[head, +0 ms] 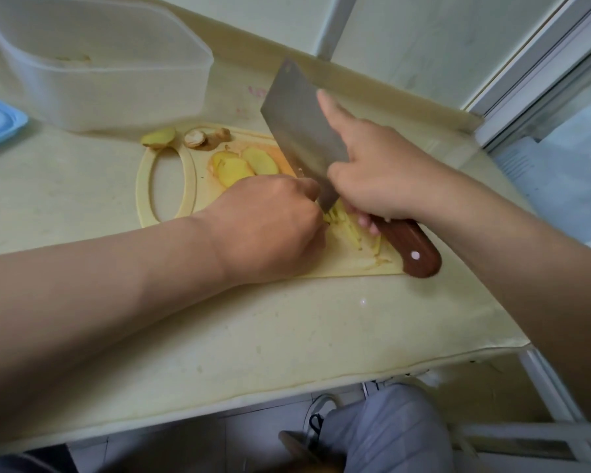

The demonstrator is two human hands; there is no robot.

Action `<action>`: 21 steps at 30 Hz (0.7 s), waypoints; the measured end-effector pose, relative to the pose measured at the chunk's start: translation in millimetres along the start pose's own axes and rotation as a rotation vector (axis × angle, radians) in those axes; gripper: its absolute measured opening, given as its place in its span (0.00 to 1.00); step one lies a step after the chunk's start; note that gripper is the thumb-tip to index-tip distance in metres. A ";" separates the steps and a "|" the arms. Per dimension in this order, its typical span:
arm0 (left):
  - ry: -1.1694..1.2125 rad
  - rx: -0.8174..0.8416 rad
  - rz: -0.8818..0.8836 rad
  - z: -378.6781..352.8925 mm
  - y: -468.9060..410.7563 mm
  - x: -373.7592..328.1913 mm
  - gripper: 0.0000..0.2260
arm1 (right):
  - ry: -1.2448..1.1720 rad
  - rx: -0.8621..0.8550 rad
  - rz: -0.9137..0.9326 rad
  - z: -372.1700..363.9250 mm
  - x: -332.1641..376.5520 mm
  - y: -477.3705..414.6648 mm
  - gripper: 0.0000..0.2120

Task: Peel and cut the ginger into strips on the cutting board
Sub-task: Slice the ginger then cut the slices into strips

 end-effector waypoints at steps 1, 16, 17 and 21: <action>0.004 0.005 0.005 0.4 -0.1 0.1 0.18 | -0.011 -0.011 0.004 -0.1 2.6 -2.0 0.46; 0.024 0.021 0.050 -1.9 1.7 5.3 0.22 | -0.288 -0.150 0.016 -9.3 -34.7 51.3 0.44; 0.025 0.020 0.048 -1.9 1.8 5.0 0.22 | -0.268 -0.135 0.016 -8.9 -33.8 49.6 0.44; 0.025 0.005 0.034 -0.3 1.3 3.9 0.18 | -0.168 -0.069 0.013 -5.7 -26.5 40.2 0.45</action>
Point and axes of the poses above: each hand's wrist, its own y-axis away from the middle knuckle, its own z-axis out of the back of the hand, x = y × z, the point moved 6 cm from there along -y, towards the middle knuckle, and after that the axes turned 5 degrees about -z, right-handed, at the moved point
